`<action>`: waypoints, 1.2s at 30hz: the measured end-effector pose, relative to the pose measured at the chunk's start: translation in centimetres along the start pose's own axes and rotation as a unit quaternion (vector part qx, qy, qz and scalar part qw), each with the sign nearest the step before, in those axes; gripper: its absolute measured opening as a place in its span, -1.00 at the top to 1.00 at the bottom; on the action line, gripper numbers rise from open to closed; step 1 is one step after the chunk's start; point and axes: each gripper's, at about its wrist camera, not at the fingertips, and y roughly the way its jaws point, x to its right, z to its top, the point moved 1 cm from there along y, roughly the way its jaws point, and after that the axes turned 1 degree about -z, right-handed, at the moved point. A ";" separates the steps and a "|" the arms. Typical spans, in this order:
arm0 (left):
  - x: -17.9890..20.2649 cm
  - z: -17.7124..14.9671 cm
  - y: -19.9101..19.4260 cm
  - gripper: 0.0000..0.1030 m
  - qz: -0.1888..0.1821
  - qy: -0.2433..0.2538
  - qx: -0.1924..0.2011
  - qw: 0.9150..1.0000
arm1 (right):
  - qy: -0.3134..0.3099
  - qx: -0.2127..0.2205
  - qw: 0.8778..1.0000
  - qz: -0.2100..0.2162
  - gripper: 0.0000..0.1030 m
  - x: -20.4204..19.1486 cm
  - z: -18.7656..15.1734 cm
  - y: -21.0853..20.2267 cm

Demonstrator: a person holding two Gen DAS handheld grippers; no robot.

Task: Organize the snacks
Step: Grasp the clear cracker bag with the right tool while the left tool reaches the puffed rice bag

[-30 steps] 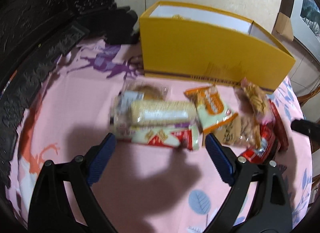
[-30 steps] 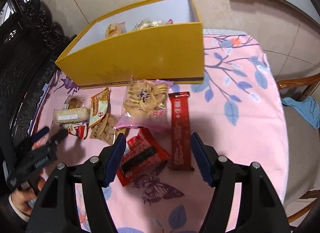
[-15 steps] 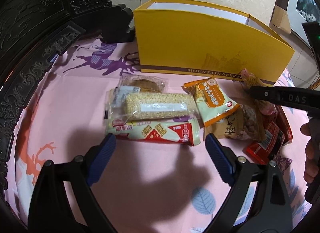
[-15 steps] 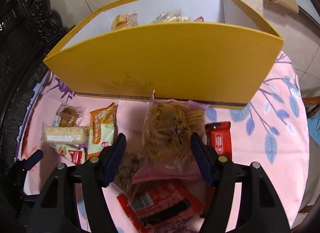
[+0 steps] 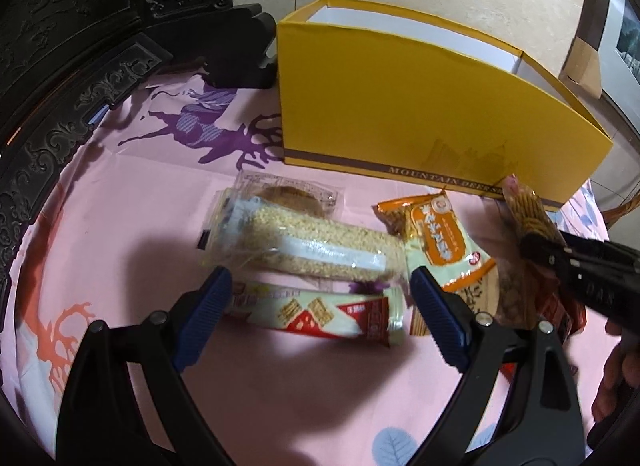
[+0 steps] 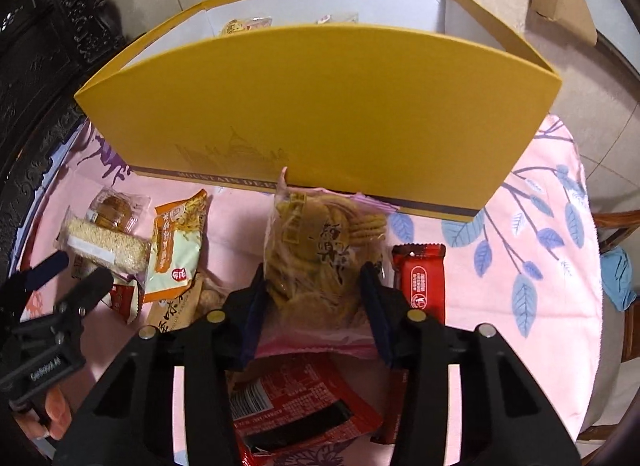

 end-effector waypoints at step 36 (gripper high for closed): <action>0.3 3.3 0.3 0.08 -0.001 0.046 0.048 0.998 | 0.020 0.000 1.000 0.015 0.09 0.3 0.0 -0.2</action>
